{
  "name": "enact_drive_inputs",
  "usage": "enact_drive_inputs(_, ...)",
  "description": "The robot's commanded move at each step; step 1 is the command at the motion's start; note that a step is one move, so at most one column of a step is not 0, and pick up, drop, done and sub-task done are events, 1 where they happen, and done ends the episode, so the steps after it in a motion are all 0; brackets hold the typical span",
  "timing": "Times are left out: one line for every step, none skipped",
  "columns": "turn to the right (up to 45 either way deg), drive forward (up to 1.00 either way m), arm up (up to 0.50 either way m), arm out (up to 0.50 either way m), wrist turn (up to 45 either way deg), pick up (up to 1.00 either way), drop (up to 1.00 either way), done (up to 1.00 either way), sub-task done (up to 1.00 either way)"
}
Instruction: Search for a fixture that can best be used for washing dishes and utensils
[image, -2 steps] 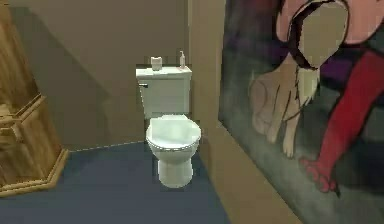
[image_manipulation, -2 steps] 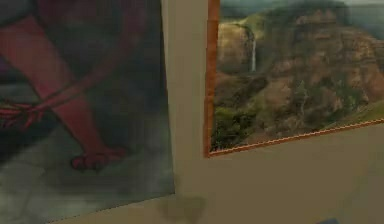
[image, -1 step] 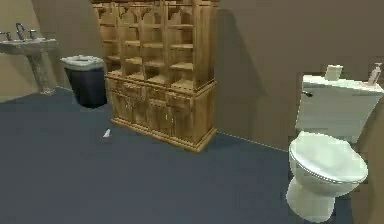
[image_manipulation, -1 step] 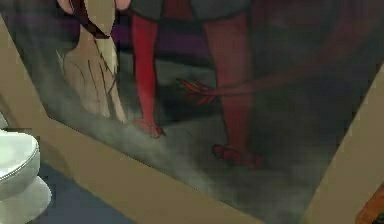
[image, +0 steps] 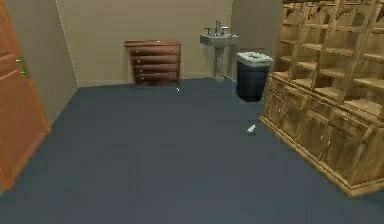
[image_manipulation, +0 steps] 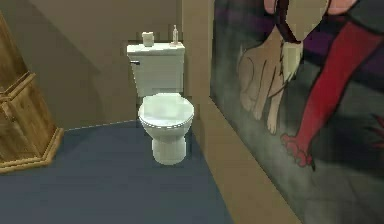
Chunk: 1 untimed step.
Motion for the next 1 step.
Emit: enact_drive_inputs(-15.0,0.00,0.00,0.00,0.0,0.00,0.00,0.00,0.00)
